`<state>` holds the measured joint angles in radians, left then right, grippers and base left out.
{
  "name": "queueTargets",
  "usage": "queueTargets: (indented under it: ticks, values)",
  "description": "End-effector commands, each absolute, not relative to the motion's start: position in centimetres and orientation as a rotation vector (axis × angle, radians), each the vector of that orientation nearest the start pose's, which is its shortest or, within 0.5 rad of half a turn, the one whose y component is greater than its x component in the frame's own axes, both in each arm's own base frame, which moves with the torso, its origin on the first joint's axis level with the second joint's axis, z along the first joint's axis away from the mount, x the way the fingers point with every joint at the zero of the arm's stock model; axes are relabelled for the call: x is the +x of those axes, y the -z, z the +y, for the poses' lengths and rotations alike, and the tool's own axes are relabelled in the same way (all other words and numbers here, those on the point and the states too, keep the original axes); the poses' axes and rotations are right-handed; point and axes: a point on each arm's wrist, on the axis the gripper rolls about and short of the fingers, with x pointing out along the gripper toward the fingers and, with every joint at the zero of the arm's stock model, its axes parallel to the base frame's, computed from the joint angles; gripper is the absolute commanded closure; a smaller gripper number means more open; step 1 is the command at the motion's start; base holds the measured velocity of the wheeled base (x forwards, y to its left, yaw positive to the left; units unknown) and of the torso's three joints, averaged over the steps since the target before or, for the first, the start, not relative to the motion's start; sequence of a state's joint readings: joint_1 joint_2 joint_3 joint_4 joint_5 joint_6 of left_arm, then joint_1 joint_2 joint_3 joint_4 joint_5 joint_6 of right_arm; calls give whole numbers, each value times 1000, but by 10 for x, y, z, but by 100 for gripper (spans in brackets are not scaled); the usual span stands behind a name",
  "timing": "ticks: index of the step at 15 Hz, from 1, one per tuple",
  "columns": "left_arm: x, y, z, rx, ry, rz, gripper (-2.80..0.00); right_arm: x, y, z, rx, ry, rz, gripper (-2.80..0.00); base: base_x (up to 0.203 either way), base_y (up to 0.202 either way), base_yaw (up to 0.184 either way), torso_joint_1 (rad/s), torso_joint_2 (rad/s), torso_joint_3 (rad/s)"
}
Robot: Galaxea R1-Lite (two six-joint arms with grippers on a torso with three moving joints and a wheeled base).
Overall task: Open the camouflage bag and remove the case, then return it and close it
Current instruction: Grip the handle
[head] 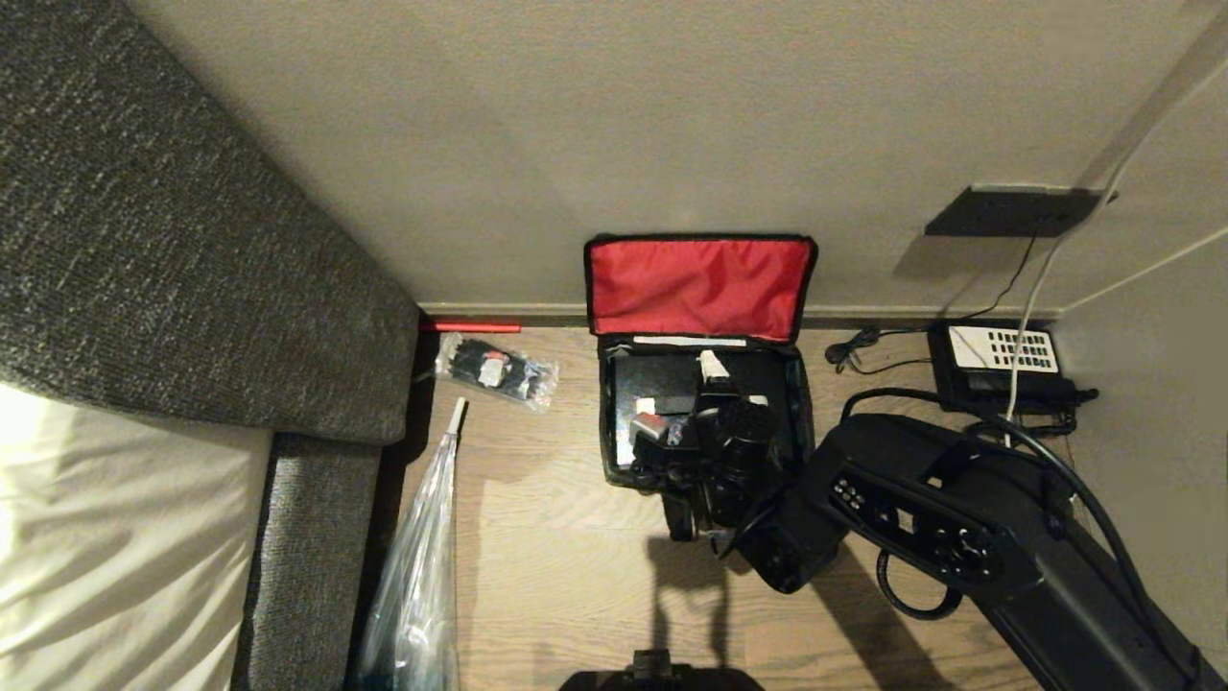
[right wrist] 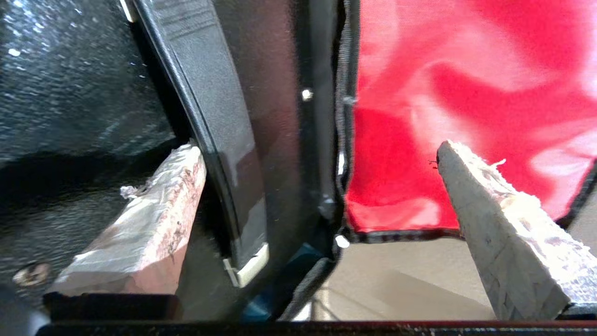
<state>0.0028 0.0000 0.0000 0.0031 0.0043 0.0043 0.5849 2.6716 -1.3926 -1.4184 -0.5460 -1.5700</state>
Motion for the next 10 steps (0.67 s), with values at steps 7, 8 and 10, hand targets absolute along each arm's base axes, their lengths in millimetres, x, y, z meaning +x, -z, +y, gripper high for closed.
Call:
queueTargets:
  ticks: [7, 8, 10]
  values:
    - [-23, -75, 0, 5, -8, 3, 0, 419, 11, 259, -1533, 94, -138, -280, 0, 0, 0, 0, 0, 0]
    - [-23, -75, 0, 5, -8, 2, 0, 420, 13, 258, -1536, 93, -131, -280, 0, 0, 0, 0, 0, 0]
    - [-23, -75, 0, 5, -8, 3, 0, 421, 18, 259, -1521, 85, -129, -280, 0, 0, 0, 0, 0, 0]
